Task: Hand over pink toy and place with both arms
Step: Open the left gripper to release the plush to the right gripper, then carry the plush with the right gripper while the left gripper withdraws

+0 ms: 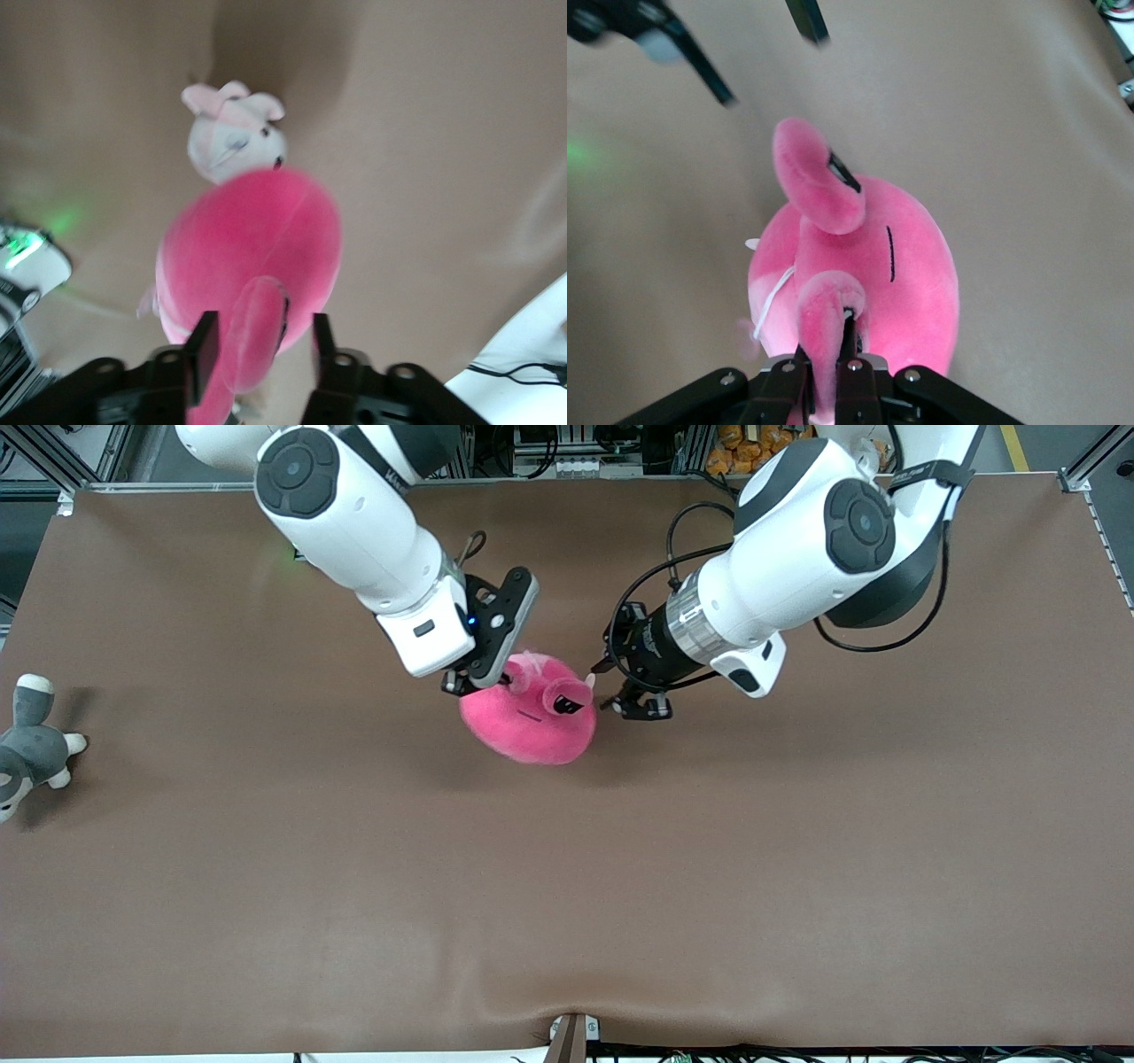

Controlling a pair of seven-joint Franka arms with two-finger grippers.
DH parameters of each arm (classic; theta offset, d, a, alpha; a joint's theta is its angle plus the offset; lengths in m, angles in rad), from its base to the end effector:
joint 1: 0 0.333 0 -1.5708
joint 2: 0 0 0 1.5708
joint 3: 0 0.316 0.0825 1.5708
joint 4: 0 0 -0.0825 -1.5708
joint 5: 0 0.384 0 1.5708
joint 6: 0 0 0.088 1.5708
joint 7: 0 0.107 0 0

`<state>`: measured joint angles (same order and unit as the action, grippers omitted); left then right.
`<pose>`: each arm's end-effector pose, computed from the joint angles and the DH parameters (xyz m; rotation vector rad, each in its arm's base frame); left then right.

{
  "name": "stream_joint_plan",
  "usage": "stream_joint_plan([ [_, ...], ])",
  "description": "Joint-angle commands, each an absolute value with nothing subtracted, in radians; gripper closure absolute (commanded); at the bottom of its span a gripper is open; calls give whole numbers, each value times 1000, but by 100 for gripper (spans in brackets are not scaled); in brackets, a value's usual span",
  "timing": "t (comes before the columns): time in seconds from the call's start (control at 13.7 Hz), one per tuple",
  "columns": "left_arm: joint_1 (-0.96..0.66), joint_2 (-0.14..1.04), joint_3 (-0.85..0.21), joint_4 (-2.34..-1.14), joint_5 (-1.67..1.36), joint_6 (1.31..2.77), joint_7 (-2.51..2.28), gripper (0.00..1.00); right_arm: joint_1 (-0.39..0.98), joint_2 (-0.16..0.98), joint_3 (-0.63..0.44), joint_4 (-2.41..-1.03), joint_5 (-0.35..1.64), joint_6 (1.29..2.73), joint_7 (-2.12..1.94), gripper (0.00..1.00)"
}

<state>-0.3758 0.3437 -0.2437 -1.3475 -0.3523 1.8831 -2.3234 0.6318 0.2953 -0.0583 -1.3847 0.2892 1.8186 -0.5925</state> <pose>0.5554 -0.3934 0.5626 1.7658 2.2288 -0.5833 0.5418 0.3845 0.5609 -2.4313 -1.5209 -0.2032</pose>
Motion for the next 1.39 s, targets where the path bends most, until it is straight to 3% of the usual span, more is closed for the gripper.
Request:
stream_joint_plan([
  [0.0,-353,292,-242,-1345,-260,1824,-2194,0,563,278,-49,-1390,275,1810,-575,100],
  [0.44,-276,285,-224,-1338,-221,1760,-1822,0,365,281,-49,-1391,255,1743,-623,100],
  [0.95,-178,270,-219,-1338,-212,1636,-1409,0,128,291,-51,-1446,192,1686,-1058,100],
  [1.31,-155,221,-219,-1339,-39,1517,-1094,0,-27,351,-51,-1466,178,1686,-1394,100],
])
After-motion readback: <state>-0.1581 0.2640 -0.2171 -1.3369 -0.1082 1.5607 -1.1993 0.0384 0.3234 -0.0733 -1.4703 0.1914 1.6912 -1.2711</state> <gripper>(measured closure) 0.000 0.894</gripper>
